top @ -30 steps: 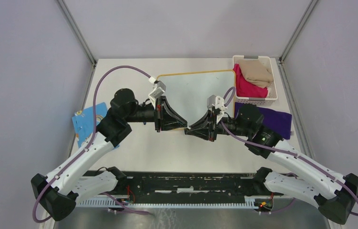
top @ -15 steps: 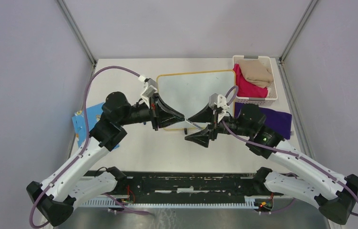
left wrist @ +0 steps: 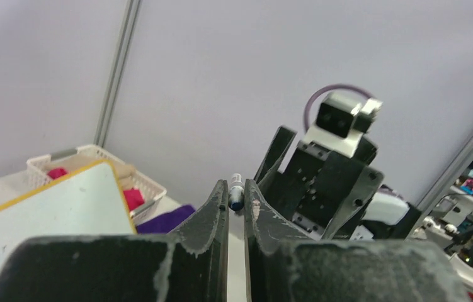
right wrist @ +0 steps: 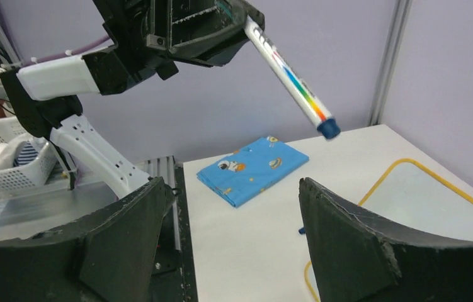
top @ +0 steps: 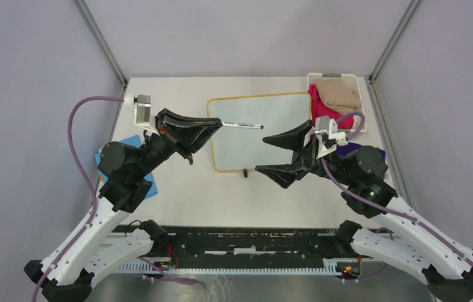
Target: Write a sentence on the whiteboard
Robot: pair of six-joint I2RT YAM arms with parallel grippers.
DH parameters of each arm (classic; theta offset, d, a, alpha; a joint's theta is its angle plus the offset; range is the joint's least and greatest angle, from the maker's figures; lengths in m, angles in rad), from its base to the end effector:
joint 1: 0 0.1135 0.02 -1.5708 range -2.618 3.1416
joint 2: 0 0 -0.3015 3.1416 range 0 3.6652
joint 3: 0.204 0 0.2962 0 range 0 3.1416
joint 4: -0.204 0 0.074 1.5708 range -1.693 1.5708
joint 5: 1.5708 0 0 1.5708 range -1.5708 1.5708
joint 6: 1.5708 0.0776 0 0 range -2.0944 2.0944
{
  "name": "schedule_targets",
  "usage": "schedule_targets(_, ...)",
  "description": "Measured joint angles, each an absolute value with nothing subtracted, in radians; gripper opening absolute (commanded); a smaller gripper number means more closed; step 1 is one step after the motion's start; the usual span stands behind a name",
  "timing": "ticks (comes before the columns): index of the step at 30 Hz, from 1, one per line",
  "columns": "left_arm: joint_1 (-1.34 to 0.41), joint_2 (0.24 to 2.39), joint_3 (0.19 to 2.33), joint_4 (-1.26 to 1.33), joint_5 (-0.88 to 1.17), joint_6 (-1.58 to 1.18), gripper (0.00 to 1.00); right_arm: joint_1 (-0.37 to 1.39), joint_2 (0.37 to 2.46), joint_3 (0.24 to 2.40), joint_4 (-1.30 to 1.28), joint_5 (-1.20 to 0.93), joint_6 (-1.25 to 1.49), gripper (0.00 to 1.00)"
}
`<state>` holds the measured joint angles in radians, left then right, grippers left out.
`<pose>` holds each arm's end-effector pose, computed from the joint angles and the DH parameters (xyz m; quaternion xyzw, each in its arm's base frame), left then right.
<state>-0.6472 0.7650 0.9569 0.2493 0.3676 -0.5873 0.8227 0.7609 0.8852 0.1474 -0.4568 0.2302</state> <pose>0.1493 -0.1478 0.4990 0.1701 0.5214 -0.5604 0.6206 0.1248 0.1848 0.4555 -0.3444 0.5108 0.5082 0.6018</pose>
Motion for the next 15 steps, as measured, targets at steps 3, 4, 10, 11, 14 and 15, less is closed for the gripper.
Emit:
schedule_targets(3,-0.648,0.767,0.957,0.342,0.358,-0.647,0.02,0.823,0.783,0.849,0.275,-0.456,0.321,0.81)
schedule_targets(4,-0.648,0.768,0.957,0.363,0.357,-0.659,0.02,0.822,0.799,0.839,0.323,-0.461,0.357,0.81)
schedule_targets(10,-0.648,0.779,0.957,0.456,0.339,-0.727,0.02,0.818,0.955,0.832,0.623,-0.488,0.589,0.78)
schedule_targets(11,-0.648,0.78,0.957,0.461,0.337,-0.733,0.02,0.816,0.975,0.832,0.662,-0.49,0.62,0.77)
schedule_targets(14,-0.648,0.78,0.957,0.485,0.328,-0.756,0.02,0.802,1.041,0.845,0.792,-0.495,0.733,0.77)
schedule_targets(15,-0.647,0.78,0.957,0.487,0.326,-0.759,0.02,0.797,1.06,0.853,0.83,-0.496,0.765,0.76)
